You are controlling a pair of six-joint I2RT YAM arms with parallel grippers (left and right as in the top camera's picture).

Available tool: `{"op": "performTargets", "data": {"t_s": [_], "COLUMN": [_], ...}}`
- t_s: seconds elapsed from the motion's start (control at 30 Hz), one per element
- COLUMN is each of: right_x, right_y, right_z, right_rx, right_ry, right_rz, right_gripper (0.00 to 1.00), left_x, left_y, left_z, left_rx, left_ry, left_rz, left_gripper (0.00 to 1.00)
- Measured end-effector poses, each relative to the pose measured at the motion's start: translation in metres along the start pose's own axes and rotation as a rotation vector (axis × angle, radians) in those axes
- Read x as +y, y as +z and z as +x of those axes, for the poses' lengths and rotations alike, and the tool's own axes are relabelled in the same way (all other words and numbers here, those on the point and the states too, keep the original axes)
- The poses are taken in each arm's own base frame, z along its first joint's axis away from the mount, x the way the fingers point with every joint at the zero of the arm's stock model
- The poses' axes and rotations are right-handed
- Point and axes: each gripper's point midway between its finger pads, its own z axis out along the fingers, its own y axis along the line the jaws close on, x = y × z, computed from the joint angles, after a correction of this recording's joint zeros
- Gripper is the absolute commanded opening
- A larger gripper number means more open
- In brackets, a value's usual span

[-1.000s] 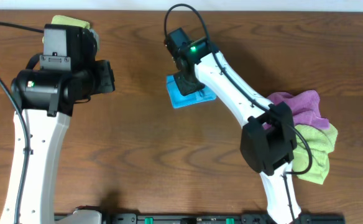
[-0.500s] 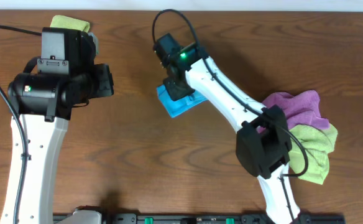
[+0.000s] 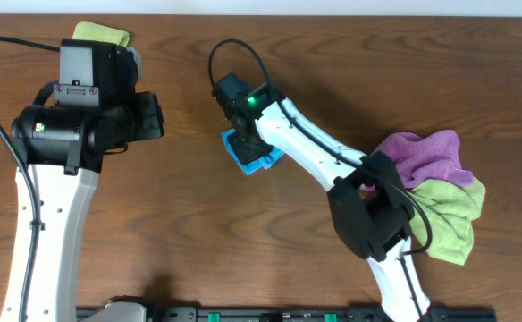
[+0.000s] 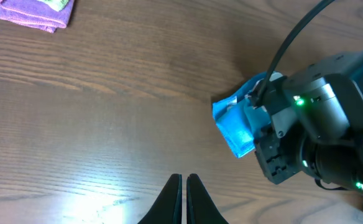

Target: Fold the cloth

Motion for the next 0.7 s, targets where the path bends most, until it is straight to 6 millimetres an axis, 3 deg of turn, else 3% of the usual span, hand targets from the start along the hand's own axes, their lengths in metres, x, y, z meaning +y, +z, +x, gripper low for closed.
{"op": "performTargets", "data": {"t_s": [0.1, 0.13, 0.17, 0.2, 0.23, 0.27, 0.33, 0.4, 0.47, 0.5, 0.6, 0.7], "right_x": [0.008, 0.011, 0.014, 0.018, 0.022, 0.026, 0.037, 0.045, 0.049, 0.050, 0.043, 0.021], "right_y": [0.000, 0.000, -0.001, -0.001, -0.001, -0.002, -0.003, -0.004, -0.005, -0.005, -0.005, -0.010], "right_z": [-0.002, -0.003, -0.004, -0.005, -0.007, -0.011, -0.015, -0.016, -0.016, -0.016, -0.012, -0.017], "right_rx": [-0.016, -0.018, -0.024, -0.031, -0.041, -0.053, -0.068, -0.071, -0.067, -0.064, -0.038, -0.035], "right_ry": [-0.014, -0.016, -0.020, -0.019, -0.020, -0.023, -0.027, -0.030, -0.026, -0.022, 0.004, 0.058], "right_rz": [-0.009, -0.014, -0.021, -0.030, -0.045, -0.067, -0.118, -0.164, -0.199, -0.211, -0.234, -0.249], "right_gripper": [0.05, 0.17, 0.34, 0.60, 0.71, 0.73, 0.72, 0.58, 0.16, 0.01, 0.01, 0.02], "left_x": [0.000, 0.000, 0.000, 0.000, 0.000, 0.000, 0.000, 0.000, 0.000, 0.000, -0.001, -0.002], "left_y": [0.000, 0.000, 0.000, 0.000, 0.000, 0.000, 0.000, 0.000, 0.000, 0.000, 0.000, 0.000], "left_z": [0.000, 0.000, 0.000, 0.000, 0.000, 0.000, 0.000, 0.000, 0.000, -0.001, -0.002, -0.007], "left_rx": [0.000, 0.000, 0.000, 0.000, 0.000, 0.000, 0.000, 0.000, -0.001, -0.003, -0.010, -0.030], "left_ry": [0.000, 0.000, 0.000, 0.000, 0.000, 0.000, 0.000, 0.000, 0.000, 0.000, 0.001, 0.003], "left_rz": [0.000, 0.000, 0.000, 0.000, 0.000, 0.000, 0.000, 0.000, 0.000, 0.001, 0.002, 0.007], "left_gripper": [0.06, 0.06, 0.06, 0.06, 0.06, 0.06, 0.06, 0.06, 0.06, 0.06, 0.10, 0.32]}}
